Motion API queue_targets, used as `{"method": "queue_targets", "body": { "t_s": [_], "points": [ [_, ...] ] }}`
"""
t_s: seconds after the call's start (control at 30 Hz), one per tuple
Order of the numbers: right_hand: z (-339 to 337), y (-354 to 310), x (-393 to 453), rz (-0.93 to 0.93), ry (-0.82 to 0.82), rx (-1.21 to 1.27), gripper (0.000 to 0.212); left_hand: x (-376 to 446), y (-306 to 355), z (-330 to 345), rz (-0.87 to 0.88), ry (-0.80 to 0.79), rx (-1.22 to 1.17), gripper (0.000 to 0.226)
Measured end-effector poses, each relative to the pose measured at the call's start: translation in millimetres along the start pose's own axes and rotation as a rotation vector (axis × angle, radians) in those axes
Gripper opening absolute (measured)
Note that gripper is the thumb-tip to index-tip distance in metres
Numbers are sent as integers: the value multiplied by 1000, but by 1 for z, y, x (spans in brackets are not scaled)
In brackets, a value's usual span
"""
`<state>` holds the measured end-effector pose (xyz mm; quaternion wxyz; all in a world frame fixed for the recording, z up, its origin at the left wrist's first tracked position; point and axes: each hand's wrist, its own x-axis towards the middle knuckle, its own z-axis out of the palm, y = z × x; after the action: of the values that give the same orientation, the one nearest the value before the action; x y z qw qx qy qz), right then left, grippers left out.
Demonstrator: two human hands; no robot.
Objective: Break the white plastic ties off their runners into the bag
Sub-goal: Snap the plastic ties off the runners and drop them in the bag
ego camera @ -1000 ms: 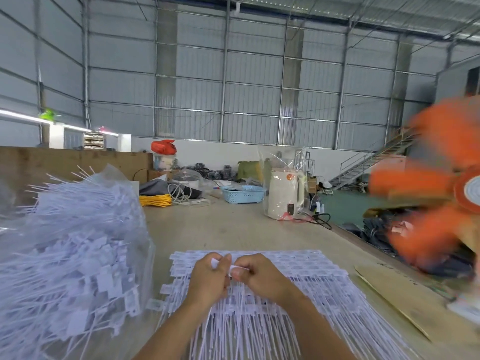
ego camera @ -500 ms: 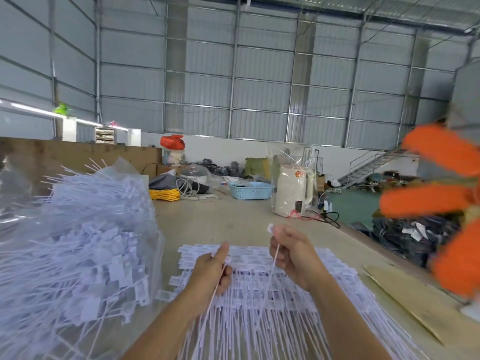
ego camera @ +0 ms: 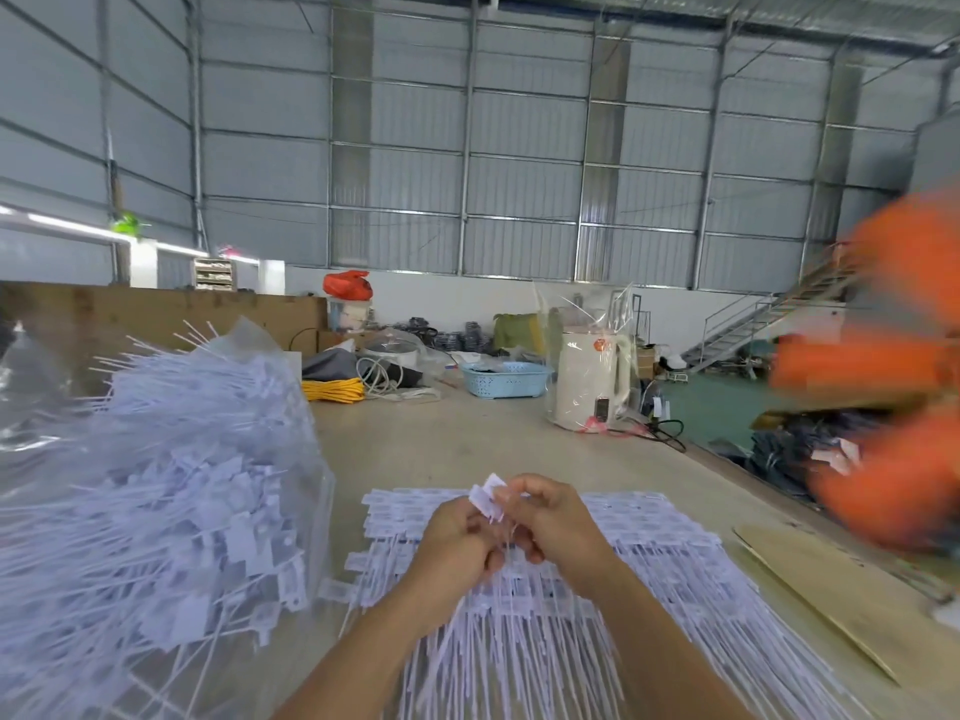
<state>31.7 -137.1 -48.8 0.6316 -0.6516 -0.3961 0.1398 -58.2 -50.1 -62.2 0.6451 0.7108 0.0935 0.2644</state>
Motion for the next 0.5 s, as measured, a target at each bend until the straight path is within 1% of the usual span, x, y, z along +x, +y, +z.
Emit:
{"method": "queue_targets", "body": {
  "t_s": [0.07,0.1,0.17,0.27,0.3,0.33,0.4,0.47,0.5],
  "points": [
    [-1,2,2,-7,25,23,17,1,20,-4,48,176,130,23],
    [-2,3,3,-14,34,11,18,1,34,-9,105,264,222,20],
    [-4,7,5,-17,37,-8,15,-2,62,-29,255,434,361,17],
    [-5,9,5,4,62,-27,13,-21,100,-72,490,759,458,20],
    [-5,9,5,-1,79,-39,13,-28,108,-89,557,857,518,21],
    [-5,9,6,-10,96,-44,13,-33,114,-106,596,923,597,23],
    [-4,8,6,-29,124,-45,12,-38,119,-138,586,993,787,30],
    [-5,8,7,-28,146,-47,12,-41,113,-165,500,1059,1015,33],
    [-5,8,7,-23,155,-44,12,-41,106,-174,437,1063,1100,37]
  ]
}}
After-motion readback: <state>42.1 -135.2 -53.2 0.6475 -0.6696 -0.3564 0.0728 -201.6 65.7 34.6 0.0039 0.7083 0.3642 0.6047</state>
